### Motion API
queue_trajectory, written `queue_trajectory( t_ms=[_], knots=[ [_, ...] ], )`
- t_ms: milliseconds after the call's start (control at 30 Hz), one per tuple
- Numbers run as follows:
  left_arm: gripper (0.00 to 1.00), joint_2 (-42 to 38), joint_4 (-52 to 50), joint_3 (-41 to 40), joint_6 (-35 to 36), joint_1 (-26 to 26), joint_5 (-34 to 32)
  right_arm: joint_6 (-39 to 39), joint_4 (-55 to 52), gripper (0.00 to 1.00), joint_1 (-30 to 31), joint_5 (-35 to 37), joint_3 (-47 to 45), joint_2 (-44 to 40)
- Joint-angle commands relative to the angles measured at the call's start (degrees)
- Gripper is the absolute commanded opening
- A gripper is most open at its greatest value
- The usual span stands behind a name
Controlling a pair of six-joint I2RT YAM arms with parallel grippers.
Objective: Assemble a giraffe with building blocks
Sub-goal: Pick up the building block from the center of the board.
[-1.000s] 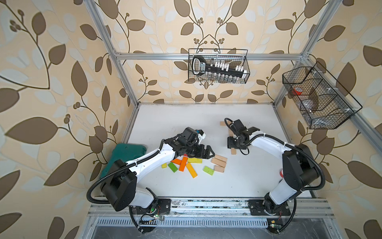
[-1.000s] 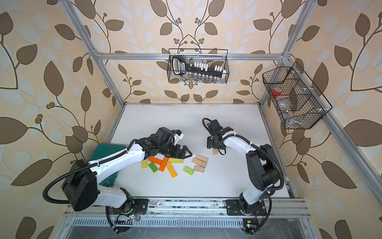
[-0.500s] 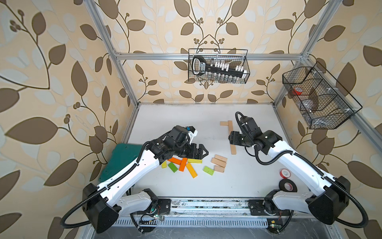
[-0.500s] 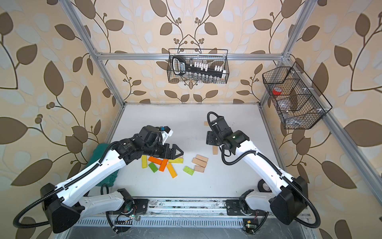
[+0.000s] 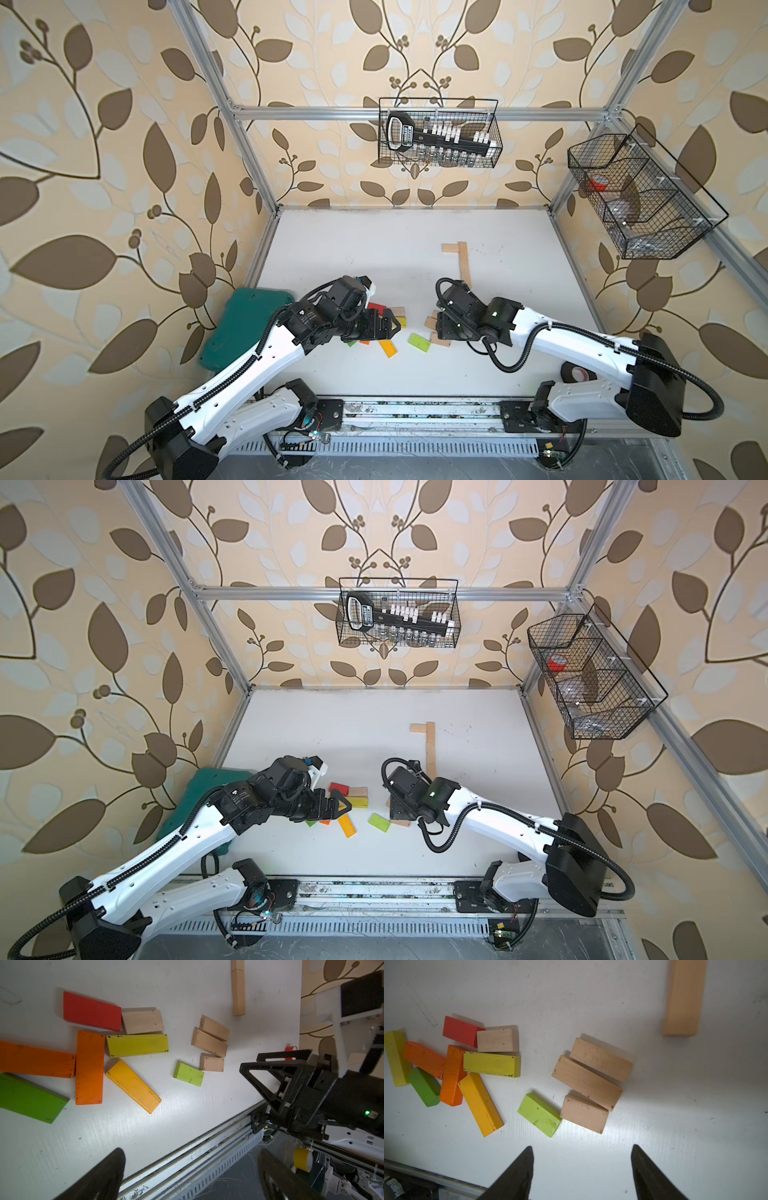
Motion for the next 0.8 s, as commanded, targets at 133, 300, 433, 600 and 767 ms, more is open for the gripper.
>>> queue_trajectory(
  t_ms=[133,300,433,600,767],
  knots=[
    [0.99,-4.31,-1.74,-2.04,-1.94,-0.90,-3.13,9.47,-0.37,0.73,2.60,5.19,3.20,7.87],
    [0.99,-4.40,-1.37,-2.69,-1.12,-0.81,-3.55,15.14,-3.15,0.79,2.56,7.37,6.09,13.31],
    [0.99,-3.83,0.17,-3.18,-0.40,-0.77,-3.18,18.19,-7.09,0.86,2.53,9.52,9.97,17.12],
    [0.99,-2.37,1.07,-2.60,1.27,-0.82,-2.39,19.22,-7.32,0.91,2.36,8.86,12.08,19.54],
    [0.99,-1.74,0.02,-0.94,2.94,-0.81,-2.32,9.58,-7.34,0.89,2.09,8.15,16.32,22.12]
  ],
)
